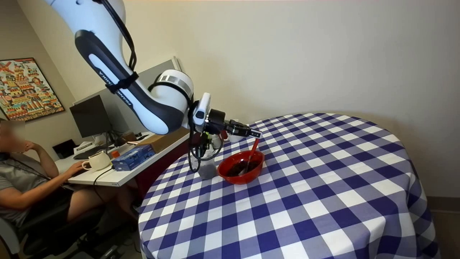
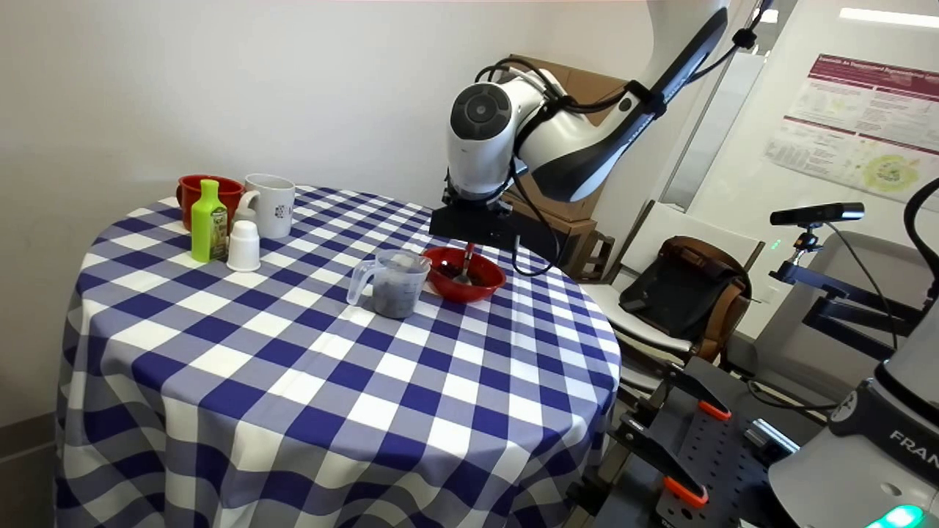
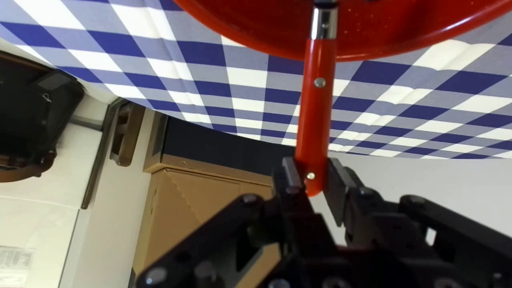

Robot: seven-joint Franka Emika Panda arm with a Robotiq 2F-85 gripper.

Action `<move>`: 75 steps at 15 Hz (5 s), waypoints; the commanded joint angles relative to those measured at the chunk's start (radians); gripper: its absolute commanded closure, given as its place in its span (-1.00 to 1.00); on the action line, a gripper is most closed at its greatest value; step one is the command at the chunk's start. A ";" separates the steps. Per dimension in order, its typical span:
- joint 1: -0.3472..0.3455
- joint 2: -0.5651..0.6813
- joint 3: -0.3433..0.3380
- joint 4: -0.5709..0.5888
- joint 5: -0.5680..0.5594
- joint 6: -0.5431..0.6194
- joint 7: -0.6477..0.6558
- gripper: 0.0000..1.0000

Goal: Transfer a spoonful of contents from the orange bowl to the clear jar

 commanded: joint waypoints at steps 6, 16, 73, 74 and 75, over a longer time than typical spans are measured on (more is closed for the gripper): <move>-0.085 0.009 -0.028 -0.003 0.190 0.077 -0.044 0.90; -0.093 0.011 -0.058 0.009 0.344 0.105 -0.082 0.90; 0.036 -0.178 -0.198 -0.030 0.973 0.260 -0.391 0.90; 0.044 -0.184 -0.196 -0.027 0.970 0.258 -0.391 0.90; 0.053 -0.188 -0.194 -0.021 0.967 0.253 -0.391 0.90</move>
